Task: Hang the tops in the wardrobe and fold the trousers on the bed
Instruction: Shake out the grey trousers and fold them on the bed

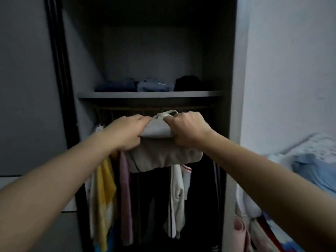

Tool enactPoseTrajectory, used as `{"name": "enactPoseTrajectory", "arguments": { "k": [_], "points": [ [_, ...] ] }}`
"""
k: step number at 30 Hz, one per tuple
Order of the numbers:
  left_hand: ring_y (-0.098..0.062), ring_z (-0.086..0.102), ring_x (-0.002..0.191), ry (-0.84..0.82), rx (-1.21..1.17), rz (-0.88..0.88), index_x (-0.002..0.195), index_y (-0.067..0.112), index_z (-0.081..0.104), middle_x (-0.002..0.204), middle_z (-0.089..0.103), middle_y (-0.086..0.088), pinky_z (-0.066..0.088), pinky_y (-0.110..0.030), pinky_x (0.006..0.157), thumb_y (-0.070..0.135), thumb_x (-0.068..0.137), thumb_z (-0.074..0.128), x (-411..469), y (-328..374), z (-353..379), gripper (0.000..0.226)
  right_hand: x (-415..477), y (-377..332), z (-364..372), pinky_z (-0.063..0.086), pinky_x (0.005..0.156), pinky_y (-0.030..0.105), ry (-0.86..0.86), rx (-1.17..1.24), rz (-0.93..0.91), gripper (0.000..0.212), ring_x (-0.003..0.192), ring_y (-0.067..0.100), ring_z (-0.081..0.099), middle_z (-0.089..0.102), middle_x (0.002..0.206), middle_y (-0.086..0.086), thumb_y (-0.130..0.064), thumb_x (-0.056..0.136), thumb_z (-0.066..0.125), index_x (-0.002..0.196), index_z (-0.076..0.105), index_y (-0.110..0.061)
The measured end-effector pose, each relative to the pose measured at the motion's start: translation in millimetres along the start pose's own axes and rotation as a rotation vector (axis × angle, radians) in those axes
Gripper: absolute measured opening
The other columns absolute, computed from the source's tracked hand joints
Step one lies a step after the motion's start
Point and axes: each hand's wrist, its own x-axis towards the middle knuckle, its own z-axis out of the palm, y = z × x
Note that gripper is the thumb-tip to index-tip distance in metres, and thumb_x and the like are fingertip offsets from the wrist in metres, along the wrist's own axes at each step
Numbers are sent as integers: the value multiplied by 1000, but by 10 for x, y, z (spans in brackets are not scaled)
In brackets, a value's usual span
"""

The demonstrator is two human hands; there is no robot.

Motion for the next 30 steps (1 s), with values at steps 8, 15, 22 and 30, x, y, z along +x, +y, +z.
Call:
{"name": "enactPoseTrajectory", "arguments": {
  "k": [8,15,22,30],
  "points": [
    [-36,53,121,255,103,-111,145,24,35,138,50,-10,45,-43,98,8,80,54,120,-1195,-811,70,1406,-193,-666,35,59,34,270,-41,-42,43,80,37,68,71,92,7,-32,70,62,113,60,-30],
    [-34,55,114,508,145,-127,143,27,36,132,52,-9,45,-44,91,10,81,59,1084,-1510,-1153,68,2226,470,-775,34,59,35,414,-173,-10,39,79,36,67,69,93,9,-35,74,62,112,59,-28],
    [-30,57,110,657,212,-87,141,29,37,128,54,-7,46,-42,83,13,81,66,2523,-1648,-1164,68,2964,1399,-254,36,58,38,474,-228,90,42,67,25,46,58,87,6,-35,80,67,119,55,-23],
    [-32,55,113,686,250,-64,142,26,36,130,53,-10,46,-45,86,12,83,64,4035,-1924,-936,67,3916,2236,638,39,61,39,545,-272,154,45,71,26,46,49,85,7,-31,84,69,125,53,-19]
  ]
}}
